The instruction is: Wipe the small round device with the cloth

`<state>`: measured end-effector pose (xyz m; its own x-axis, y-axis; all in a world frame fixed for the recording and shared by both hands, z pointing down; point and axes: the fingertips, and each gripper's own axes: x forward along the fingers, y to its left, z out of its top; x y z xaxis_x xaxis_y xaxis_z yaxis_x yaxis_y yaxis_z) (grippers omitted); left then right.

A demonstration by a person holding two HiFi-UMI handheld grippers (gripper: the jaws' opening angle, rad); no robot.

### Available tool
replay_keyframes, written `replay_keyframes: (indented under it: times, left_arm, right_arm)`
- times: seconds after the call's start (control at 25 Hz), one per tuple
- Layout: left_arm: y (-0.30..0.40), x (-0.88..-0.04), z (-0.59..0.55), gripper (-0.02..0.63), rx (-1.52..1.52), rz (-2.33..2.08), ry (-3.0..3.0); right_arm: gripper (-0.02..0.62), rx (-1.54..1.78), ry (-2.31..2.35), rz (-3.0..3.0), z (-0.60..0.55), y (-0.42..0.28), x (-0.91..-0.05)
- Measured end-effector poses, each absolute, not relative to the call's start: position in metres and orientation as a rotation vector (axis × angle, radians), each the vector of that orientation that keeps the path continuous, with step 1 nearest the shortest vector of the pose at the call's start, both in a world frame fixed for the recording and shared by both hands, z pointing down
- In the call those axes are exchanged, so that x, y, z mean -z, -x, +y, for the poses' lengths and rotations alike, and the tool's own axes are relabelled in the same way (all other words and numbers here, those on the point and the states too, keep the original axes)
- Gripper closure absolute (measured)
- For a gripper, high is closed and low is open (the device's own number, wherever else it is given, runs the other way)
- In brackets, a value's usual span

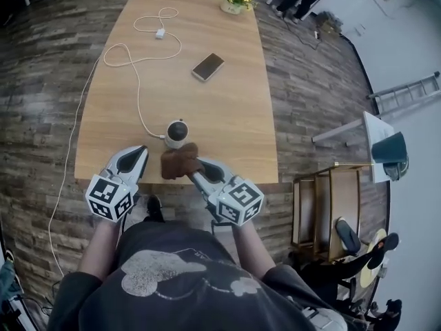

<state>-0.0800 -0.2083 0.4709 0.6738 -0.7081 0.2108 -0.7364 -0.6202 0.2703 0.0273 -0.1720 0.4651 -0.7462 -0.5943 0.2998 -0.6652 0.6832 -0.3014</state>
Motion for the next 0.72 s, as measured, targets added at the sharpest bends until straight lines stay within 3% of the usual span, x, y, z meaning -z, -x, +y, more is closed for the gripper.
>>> replay_keyframes:
  times: [0.72]
  left_arm:
    - [-0.012, -0.451, -0.027, 0.589, -0.076, -1.2, -2.568]
  right_arm:
    - [0.541, -0.563, -1.015, -2.762, 0.002, -0.128, -0.462]
